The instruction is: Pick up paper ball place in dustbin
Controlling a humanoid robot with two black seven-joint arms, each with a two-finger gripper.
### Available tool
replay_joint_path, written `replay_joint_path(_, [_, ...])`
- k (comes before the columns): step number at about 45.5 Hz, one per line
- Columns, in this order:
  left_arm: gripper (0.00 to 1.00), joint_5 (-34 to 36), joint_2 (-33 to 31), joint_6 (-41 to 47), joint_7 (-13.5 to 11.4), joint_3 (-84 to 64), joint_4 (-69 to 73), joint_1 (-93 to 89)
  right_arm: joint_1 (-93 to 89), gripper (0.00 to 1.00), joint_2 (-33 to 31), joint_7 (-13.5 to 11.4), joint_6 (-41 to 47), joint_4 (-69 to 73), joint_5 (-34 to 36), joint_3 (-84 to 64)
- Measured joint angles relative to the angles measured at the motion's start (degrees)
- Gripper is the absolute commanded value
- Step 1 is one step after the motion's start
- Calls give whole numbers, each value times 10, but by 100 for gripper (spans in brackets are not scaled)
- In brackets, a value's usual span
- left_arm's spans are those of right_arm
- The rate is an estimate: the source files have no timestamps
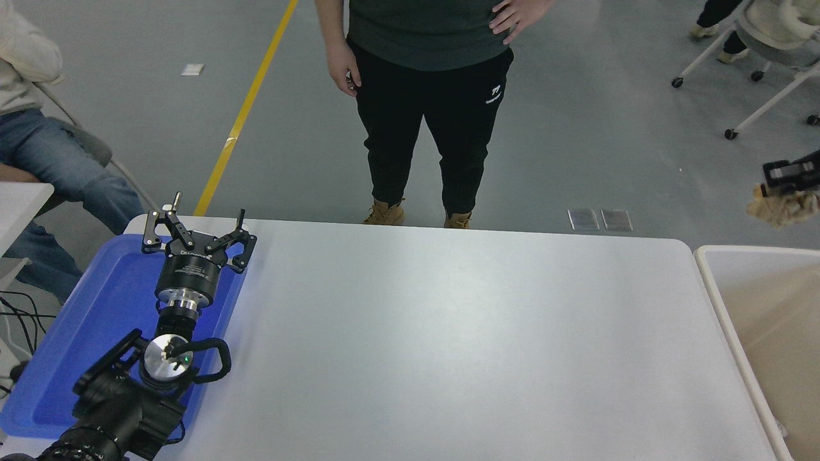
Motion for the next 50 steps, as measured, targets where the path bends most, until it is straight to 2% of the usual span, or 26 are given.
replay_joint_path(9, [100, 0, 0, 0, 0, 0, 0, 0, -115, 0, -45, 1, -37, -57, -36, 57])
replay_joint_path(16, [100, 0, 0, 0, 0, 0, 0, 0, -216, 0, -50, 8, -81, -121, -45, 108])
replay_joint_path(32, [100, 0, 0, 0, 0, 0, 0, 0, -487, 0, 31, 42, -164, -356, -44, 264])
replay_joint_path(50, [100, 0, 0, 0, 0, 0, 0, 0, -669, 0, 138, 52, -263, -509, 47, 311])
